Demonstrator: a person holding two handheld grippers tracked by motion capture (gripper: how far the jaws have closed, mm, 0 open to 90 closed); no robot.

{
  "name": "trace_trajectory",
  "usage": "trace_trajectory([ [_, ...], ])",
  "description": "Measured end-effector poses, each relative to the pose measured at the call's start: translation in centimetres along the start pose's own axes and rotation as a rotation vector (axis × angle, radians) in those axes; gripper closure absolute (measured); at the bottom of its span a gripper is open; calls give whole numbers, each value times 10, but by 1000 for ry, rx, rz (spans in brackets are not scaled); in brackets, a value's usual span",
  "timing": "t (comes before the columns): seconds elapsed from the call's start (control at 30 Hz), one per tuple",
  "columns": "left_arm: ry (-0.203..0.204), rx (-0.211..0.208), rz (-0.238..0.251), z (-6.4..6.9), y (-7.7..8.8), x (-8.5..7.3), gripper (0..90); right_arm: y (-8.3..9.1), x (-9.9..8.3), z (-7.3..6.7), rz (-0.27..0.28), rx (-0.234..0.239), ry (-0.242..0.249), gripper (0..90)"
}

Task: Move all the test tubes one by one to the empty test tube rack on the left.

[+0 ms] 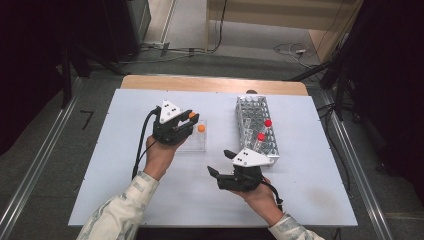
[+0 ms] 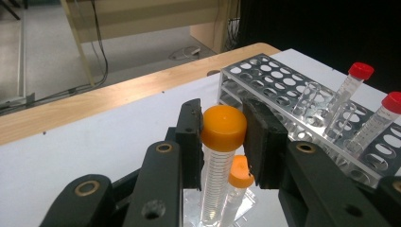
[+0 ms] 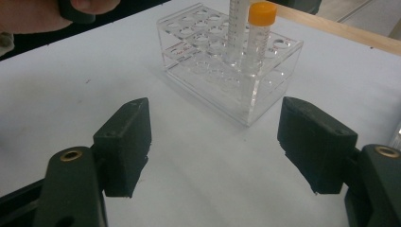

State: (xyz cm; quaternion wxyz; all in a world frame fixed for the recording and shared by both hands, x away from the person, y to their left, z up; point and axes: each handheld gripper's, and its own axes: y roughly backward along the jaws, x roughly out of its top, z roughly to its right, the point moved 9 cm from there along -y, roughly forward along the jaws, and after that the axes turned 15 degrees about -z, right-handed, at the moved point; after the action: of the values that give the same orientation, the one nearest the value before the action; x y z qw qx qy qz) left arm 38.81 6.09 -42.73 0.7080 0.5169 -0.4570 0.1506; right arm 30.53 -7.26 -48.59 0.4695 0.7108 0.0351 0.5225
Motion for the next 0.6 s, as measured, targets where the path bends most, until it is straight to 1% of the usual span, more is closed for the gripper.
trace_trajectory([
  [0.17,4,-2,-10,1,-5,-8,693,0,0,1,-1,0,1,253],
  [0.27,-3,-1,-18,2,-10,-15,693,-1,0,1,-2,0,3,253],
  [0.37,-1,-3,-28,3,-15,-21,691,-1,-1,-1,-5,1,2,253],
  [0.53,7,-9,-28,3,-16,-24,680,-1,0,-1,-4,2,0,253],
  [0.6,12,-12,-28,2,-15,-23,638,-1,-1,0,-7,0,1,253],
])
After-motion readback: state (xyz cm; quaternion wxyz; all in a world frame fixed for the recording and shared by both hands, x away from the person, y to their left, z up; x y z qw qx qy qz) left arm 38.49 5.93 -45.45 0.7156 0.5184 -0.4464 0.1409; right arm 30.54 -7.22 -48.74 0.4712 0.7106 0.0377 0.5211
